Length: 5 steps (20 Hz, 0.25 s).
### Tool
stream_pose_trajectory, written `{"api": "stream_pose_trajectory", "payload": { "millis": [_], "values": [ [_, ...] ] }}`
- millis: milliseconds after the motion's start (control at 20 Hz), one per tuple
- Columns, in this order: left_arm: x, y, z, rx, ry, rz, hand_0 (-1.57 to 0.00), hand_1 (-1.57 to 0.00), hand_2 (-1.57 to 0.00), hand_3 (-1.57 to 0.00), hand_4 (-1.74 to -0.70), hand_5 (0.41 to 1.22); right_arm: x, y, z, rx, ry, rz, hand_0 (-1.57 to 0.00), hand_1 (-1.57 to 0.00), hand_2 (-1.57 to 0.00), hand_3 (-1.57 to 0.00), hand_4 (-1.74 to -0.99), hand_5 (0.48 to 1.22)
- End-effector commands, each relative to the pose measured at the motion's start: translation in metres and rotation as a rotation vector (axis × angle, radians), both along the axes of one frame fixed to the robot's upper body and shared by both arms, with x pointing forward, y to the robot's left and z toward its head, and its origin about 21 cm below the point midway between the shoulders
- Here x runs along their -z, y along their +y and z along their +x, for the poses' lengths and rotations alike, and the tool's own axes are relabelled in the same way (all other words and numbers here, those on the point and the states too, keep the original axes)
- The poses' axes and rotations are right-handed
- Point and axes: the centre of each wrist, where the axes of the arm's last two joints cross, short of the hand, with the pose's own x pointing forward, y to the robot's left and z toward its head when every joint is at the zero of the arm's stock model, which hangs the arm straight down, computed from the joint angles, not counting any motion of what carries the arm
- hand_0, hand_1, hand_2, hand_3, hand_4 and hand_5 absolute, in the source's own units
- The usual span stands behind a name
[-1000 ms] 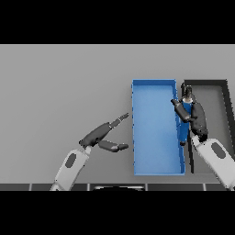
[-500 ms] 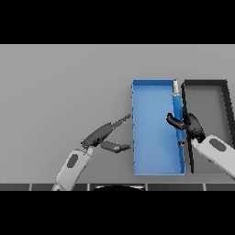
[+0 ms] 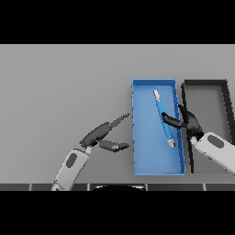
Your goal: Pick up the blue pipe and place it into the blue bin.
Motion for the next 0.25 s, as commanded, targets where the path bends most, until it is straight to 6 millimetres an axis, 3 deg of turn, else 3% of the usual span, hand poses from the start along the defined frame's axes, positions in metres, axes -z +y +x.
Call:
{"api": "stream_pose_trajectory", "payload": {
  "millis": [0,200],
  "values": [
    [0.0005,-0.0002,-0.0023,0.007,0.001,-0.003,0.00,0.00,0.00,0.00,-0.88,0.431,0.0013,-0.0026,0.0001,0.003,0.008,0.003,-0.01,-0.01,-0.01,0.00,-1.022,0.661],
    [-0.0016,-0.0022,-0.0058,0.010,-0.006,-0.004,0.00,0.00,0.00,0.00,-0.88,0.431,0.0056,0.0013,0.0005,-0.012,0.010,0.004,-0.01,-0.01,-0.01,0.00,-1.022,0.643]
  ]
}}
